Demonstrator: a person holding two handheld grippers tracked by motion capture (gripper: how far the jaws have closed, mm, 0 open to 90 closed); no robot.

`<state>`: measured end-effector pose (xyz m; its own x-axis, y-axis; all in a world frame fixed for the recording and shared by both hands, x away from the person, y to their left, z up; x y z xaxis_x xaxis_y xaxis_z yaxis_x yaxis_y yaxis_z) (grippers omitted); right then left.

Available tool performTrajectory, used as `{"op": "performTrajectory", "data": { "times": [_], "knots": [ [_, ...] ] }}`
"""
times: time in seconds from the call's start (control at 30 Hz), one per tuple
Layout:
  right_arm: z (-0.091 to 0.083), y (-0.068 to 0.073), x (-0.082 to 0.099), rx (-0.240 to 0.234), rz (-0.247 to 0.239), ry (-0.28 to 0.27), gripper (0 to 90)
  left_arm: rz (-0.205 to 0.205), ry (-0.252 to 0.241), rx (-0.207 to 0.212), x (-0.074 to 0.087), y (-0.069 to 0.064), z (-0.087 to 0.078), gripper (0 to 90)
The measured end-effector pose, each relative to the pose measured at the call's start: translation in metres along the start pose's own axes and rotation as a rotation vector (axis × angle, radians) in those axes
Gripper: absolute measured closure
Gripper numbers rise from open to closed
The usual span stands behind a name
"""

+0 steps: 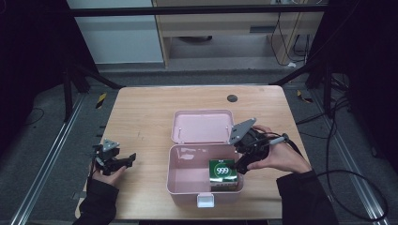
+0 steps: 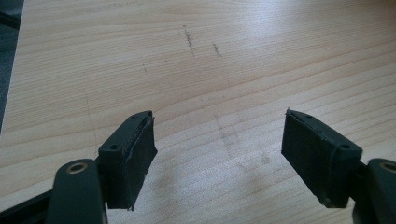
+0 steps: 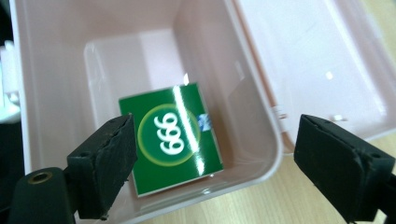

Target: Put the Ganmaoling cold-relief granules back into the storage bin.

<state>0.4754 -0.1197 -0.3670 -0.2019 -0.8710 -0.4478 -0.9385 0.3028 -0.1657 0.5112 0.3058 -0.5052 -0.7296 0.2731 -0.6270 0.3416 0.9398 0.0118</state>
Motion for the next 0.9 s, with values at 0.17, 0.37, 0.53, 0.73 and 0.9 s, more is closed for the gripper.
{"op": "performTrajectory", "data": {
  "times": [0.17,0.37,0.53,0.73,0.9],
  "knots": [
    [-0.008,-0.005,0.01,0.058,0.078,-0.05,13.1,0.0,-0.002,0.003,0.0,0.0,0.0,25.4],
    [-0.018,-0.013,0.035,0.162,0.215,-0.19,10.4,0.001,-0.002,0.006,0.0,-0.001,0.0,26.8],
    [-0.018,-0.02,0.06,0.244,0.344,-0.264,9.3,0.002,-0.004,0.011,0.0,-0.002,0.0,28.2],
    [-0.012,-0.031,0.102,0.342,0.527,-0.329,8.6,0.01,0.002,0.013,0.0,-0.002,0.0,31.6],
    [-0.002,-0.037,0.127,0.381,0.606,-0.346,7.6,0.011,0.001,0.018,0.0,-0.003,0.0,35.1]
  ]
}}
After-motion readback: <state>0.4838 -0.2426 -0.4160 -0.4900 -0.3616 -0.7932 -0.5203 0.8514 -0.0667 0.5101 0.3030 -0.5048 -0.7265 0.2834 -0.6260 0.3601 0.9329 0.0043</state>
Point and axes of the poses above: each handheld gripper's, and its own axes: z roughly forward along the jaws, x roughly out of its underside, y roughly to its left, the point moved 4 cm from there along z, roughly forward along the jaws, and after that the axes turned 9 degrees about y, right-handed, at the moved point
